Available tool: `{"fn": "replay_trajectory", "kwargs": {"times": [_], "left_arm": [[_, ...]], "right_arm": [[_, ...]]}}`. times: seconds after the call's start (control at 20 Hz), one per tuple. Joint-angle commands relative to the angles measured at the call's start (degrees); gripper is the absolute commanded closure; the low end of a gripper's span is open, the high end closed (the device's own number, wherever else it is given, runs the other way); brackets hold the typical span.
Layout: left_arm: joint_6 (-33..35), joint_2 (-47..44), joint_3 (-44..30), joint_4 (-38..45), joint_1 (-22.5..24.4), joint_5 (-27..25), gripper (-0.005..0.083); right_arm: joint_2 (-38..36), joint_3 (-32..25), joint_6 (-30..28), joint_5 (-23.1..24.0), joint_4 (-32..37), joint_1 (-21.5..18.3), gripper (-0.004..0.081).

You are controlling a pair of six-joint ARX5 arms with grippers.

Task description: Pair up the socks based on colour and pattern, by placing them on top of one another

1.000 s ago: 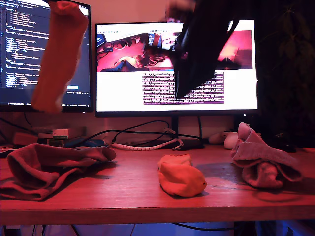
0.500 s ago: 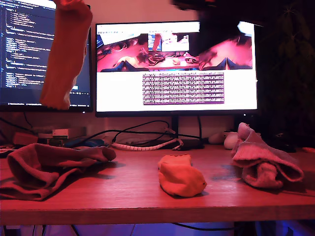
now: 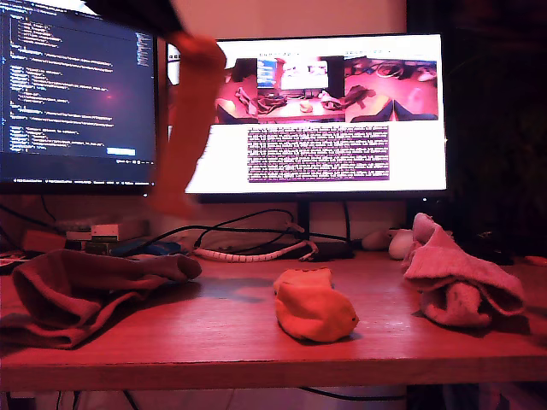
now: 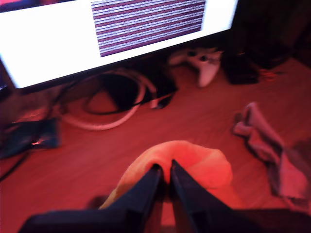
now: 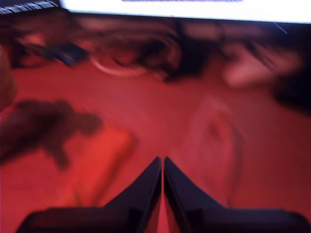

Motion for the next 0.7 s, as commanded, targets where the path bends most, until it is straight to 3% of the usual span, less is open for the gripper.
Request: {"fn": "replay_trajectory", "kwargs": {"times": [0.0, 0.15, 0.4, 0.65], "left_arm": [[-1.60, 2.60, -0.20, 4.22, -1.70, 0.66, 0.0793], [-4.57, 8.00, -0.17, 12.61, -4.31, 1.05, 0.0793], [-4.74, 15.67, -0.09, 24.74, -5.42, 1.01, 0.0793], [-6.78, 17.46, -0.07, 28.55, -5.66, 1.70, 0.0793]], "right_arm": [[-3.32, -0.37, 1.40, 0.00, -2.38, -0.59, 0.0780], [-7.96, -0.37, 1.33, -0.04, -4.63, -0.85, 0.0780], [-9.46, -0.37, 0.74, -0.04, -6.62, -0.85, 0.0780], [-9.42, -0.37, 0.77, -0.24, -6.67, -0.85, 0.0780]]}}
